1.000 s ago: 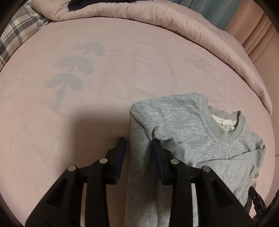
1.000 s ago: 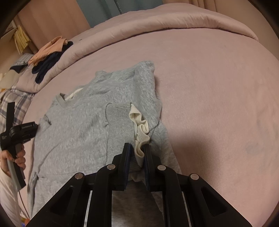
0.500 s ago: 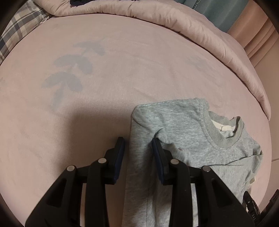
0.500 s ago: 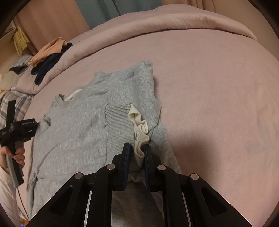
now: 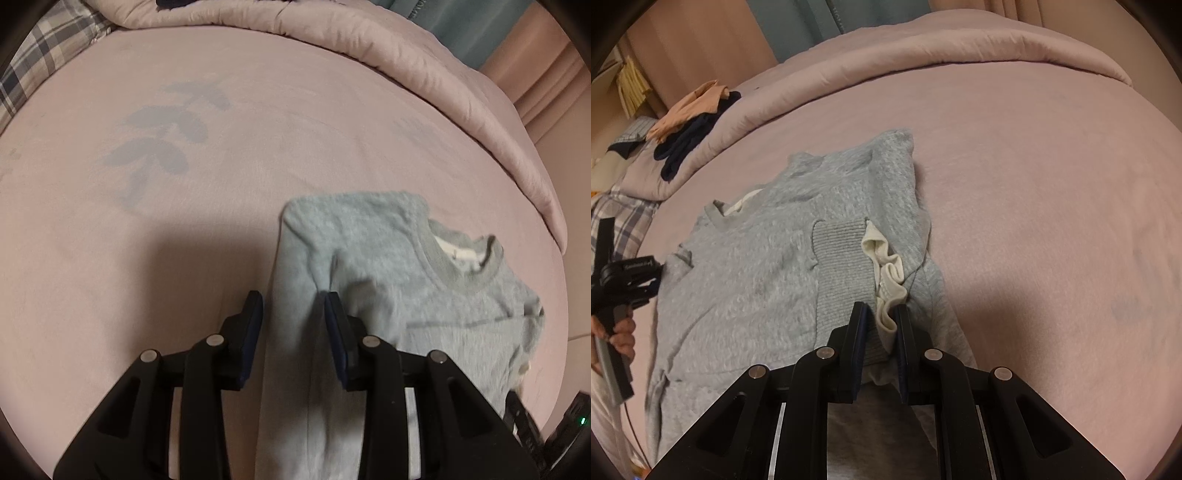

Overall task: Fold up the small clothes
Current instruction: 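Lower the cuff onto the chest and open the right gripper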

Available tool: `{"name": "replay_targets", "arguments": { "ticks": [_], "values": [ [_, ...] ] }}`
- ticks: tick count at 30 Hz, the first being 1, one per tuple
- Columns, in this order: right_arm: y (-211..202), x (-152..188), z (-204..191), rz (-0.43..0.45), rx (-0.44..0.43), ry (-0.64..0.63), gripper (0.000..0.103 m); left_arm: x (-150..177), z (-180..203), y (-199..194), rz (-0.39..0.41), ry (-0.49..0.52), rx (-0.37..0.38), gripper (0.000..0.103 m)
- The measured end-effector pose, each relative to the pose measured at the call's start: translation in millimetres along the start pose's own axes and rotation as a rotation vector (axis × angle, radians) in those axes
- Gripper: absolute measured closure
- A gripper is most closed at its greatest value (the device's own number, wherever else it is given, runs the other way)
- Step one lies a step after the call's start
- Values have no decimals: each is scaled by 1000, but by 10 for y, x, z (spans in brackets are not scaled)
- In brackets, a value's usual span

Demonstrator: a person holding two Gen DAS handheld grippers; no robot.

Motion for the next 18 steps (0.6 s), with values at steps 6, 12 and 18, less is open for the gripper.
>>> {"name": "replay_targets", "arguments": {
  "ticks": [6,12,18],
  "values": [
    [11,0,-23,-2,19,-12,93,184,11,-425,99,50,-5,66],
    [16,4,-42,7,42,-14,93,607,52,-675,99,78,52,61],
    [16,9,-89,14,104,-54,93,1039,55,-720,55,74,91,57]
  ]
}}
Point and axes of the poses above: each gripper's, at about its wrist camera, not at the fingertips, and y roughly the way its jaws point, z to its right, x to its underside, the point moved 8 cm from there along y, roughly the way its jaws point, and after that the axes turned 8 degrees about -x, right-handed, at the moved point
